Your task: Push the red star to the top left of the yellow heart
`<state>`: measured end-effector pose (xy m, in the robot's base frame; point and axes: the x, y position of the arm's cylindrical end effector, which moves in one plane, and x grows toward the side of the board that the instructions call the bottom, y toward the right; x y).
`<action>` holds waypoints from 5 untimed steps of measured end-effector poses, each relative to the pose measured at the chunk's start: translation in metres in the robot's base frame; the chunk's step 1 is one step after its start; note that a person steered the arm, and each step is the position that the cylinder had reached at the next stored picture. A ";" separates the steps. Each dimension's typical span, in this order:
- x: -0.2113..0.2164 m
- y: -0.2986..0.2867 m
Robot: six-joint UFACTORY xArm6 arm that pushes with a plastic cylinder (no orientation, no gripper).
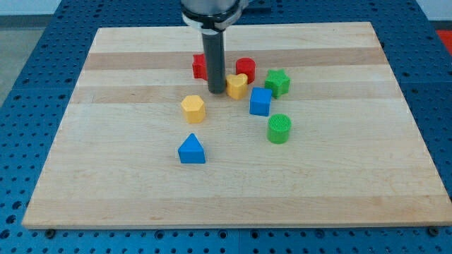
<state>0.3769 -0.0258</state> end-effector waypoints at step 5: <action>-0.064 -0.125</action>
<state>0.3134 -0.1510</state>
